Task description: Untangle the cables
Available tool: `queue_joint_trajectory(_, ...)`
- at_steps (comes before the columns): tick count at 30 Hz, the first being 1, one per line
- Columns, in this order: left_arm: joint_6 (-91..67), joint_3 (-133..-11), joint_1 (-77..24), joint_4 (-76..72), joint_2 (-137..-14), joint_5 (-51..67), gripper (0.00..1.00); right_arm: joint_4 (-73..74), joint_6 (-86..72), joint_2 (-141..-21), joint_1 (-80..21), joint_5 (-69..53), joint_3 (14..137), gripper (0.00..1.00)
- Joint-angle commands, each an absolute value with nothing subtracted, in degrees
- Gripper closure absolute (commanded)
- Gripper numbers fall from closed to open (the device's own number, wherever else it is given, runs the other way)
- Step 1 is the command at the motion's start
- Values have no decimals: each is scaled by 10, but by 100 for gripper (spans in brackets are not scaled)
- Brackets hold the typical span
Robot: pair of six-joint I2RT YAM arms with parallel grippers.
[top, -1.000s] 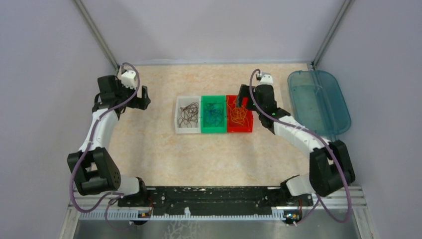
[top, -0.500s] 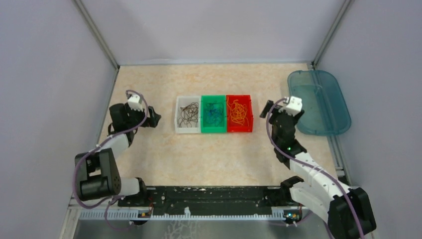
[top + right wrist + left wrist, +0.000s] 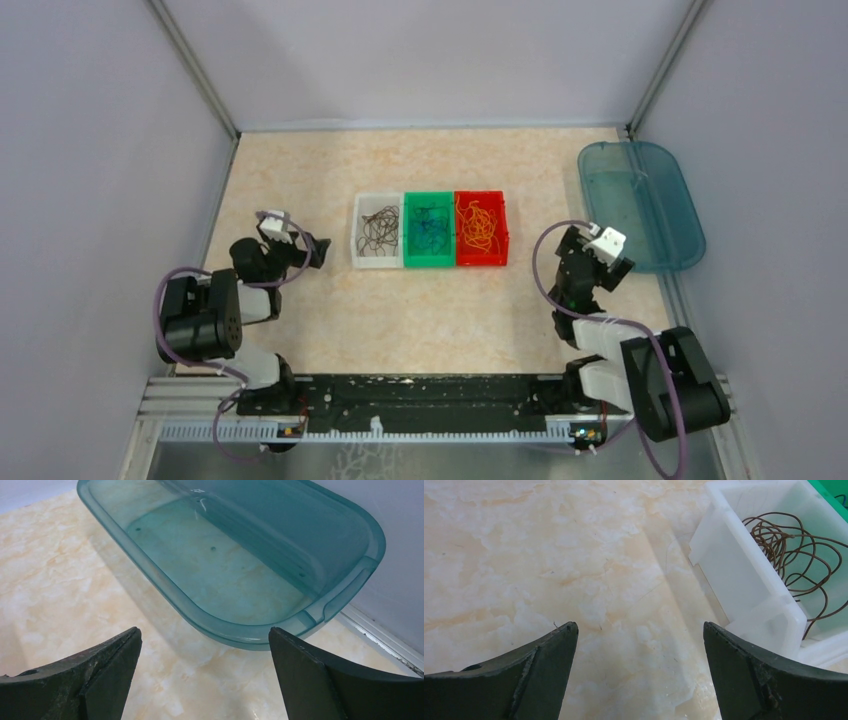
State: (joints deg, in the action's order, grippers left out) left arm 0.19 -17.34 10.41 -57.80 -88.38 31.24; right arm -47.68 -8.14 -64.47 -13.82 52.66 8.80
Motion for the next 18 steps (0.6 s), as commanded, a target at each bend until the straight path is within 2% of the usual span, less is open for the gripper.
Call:
queue_joint_trajectory(1,-3,-131,96,-714,-872,293,0,-600,-82,-691,-118,518,78,1)
queue_joint_trajectory(4,29,-84,62,-782,-872,247,0,-625,-80,-719,-105,481,82,1)
queue_joint_trajectory(7,56,-58,23,-904,-923,209,0,-686,-71,-761,-99,472,80,1)
queue_joint_trajectory(12,58,-141,20,-698,-897,189,0,-698,6,-805,-96,296,100,4)
queue_joint_trajectory(14,61,-144,11,-701,-903,166,0,-683,-17,-806,-73,251,95,4)
queue_joint_trajectory(16,61,-142,7,-704,-902,163,0,-757,-14,-841,-59,238,81,1)
queue_joint_trajectory(17,62,-141,8,-708,-902,163,0,-701,-27,-824,-58,236,94,1)
queue_joint_trajectory(18,61,-140,8,-709,-902,162,0,-706,-30,-828,-53,235,100,1)
